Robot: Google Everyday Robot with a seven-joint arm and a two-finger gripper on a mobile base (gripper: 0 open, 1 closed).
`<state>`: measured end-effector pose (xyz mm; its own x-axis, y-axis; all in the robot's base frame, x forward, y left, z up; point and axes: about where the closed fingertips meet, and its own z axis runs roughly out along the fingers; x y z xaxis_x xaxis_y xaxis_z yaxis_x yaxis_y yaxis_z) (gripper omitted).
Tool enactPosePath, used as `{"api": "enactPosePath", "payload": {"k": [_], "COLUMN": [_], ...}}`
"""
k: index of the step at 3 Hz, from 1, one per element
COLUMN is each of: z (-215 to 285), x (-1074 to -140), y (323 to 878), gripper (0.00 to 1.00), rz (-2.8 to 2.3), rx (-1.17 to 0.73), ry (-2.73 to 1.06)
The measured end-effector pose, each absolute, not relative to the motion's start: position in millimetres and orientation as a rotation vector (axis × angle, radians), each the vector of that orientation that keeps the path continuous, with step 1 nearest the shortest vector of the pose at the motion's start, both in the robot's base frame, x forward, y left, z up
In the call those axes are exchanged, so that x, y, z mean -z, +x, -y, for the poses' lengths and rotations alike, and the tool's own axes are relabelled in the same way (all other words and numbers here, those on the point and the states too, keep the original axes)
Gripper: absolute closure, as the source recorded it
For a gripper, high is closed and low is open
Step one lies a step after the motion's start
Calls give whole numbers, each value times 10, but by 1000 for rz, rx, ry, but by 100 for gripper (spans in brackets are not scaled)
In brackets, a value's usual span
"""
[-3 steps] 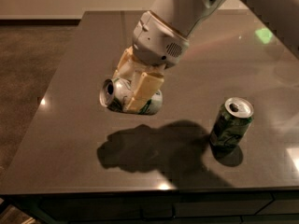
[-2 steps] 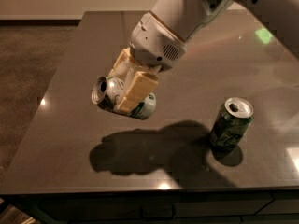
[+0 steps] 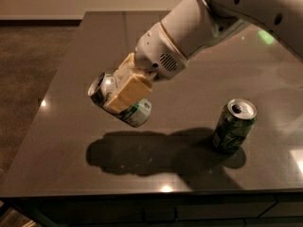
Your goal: Place 7up can upright
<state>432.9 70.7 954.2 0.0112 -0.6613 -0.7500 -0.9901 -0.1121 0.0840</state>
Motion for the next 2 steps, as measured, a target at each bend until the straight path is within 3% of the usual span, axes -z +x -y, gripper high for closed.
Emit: {"api": "enactPosePath", "payload": {"k": [2], "z": [-852], "x": [-9634], "y": [4472], "gripper": [100], "rz": [-1644], "rx": [-1005], "ry": [-1534]}}
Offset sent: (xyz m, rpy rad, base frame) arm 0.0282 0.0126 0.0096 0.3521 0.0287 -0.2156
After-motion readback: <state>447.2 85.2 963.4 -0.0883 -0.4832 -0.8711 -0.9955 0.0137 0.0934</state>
